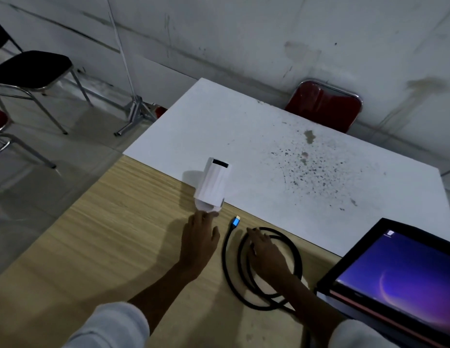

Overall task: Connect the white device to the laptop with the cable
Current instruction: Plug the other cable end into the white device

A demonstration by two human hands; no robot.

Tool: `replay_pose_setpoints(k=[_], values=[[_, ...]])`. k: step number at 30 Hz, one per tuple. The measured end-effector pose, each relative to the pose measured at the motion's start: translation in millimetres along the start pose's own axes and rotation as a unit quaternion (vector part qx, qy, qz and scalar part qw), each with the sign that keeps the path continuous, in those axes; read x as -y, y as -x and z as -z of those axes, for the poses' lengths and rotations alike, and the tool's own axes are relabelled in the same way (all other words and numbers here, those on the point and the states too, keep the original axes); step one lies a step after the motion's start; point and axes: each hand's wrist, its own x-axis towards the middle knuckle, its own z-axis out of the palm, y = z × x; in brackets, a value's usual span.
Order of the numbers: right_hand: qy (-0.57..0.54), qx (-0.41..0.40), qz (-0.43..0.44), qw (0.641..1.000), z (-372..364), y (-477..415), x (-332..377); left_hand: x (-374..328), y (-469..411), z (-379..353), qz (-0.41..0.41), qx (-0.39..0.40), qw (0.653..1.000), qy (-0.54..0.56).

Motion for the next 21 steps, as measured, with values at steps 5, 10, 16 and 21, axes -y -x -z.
replay_pose_setpoints(k=[5, 10, 16, 21], values=[[0.048, 0.031, -0.092, 0.994, -18, 4, -3, -19, 12, -29, 0.071, 0.225, 0.972, 0.007], [0.092, -0.059, 0.009, 0.994, -19, -1, -2, -10, 11, -29, 0.091, 0.178, 0.979, 0.046], [-0.05, -0.128, 0.062, 0.989, 2, -13, 8, 29, 10, -5, 0.166, 0.169, 0.964, 0.12], [-0.002, -0.081, -0.189, 0.979, 14, -13, -19, 40, 16, 2, 0.146, 0.186, 0.961, 0.144]])
